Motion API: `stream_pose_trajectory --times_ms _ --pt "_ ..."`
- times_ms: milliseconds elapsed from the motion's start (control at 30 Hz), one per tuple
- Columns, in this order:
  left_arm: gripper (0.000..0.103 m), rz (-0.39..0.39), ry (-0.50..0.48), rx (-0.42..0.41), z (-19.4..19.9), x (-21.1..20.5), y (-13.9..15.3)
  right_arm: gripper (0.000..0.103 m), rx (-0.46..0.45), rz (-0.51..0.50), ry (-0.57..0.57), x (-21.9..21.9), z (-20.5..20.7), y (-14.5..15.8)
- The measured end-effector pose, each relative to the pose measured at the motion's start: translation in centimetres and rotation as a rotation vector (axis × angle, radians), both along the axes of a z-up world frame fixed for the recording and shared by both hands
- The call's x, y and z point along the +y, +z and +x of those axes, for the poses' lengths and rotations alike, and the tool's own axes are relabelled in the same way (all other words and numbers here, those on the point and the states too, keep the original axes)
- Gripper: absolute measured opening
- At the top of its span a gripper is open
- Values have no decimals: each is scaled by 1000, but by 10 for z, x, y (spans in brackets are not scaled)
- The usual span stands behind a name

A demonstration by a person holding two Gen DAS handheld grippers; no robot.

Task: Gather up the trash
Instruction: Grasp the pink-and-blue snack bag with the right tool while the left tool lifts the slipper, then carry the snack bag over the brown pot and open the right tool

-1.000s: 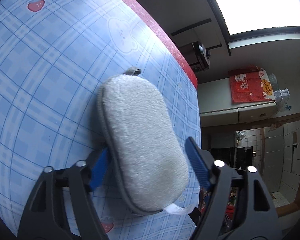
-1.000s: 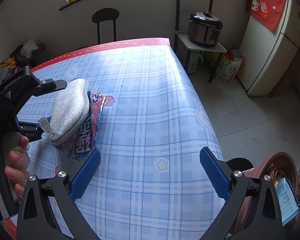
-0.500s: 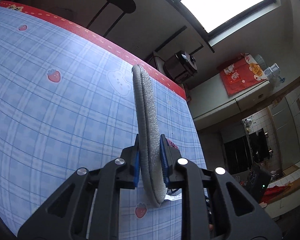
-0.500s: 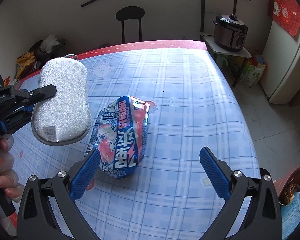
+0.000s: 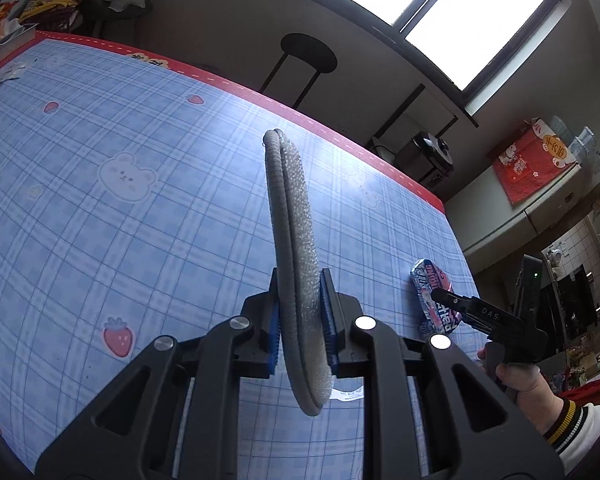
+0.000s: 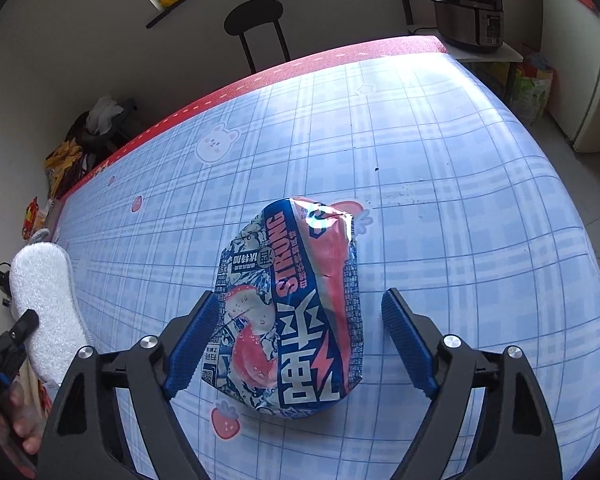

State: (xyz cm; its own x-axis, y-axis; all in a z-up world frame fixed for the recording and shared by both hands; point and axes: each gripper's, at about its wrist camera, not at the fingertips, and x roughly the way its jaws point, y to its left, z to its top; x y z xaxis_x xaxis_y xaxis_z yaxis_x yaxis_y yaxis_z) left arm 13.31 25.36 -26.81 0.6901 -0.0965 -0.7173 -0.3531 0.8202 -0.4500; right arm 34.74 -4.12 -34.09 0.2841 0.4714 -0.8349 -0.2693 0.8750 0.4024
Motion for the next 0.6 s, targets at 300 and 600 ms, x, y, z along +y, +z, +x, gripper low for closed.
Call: stream_pose_trajectory --times_ms 300,600 --pt "21 44 -27 -24 -23 -3 15 6 -59 52 -6 0 -31 38" --pt "21 79 -71 -95 -41 -24 52 6 -258 46 10 -21 -79 106"
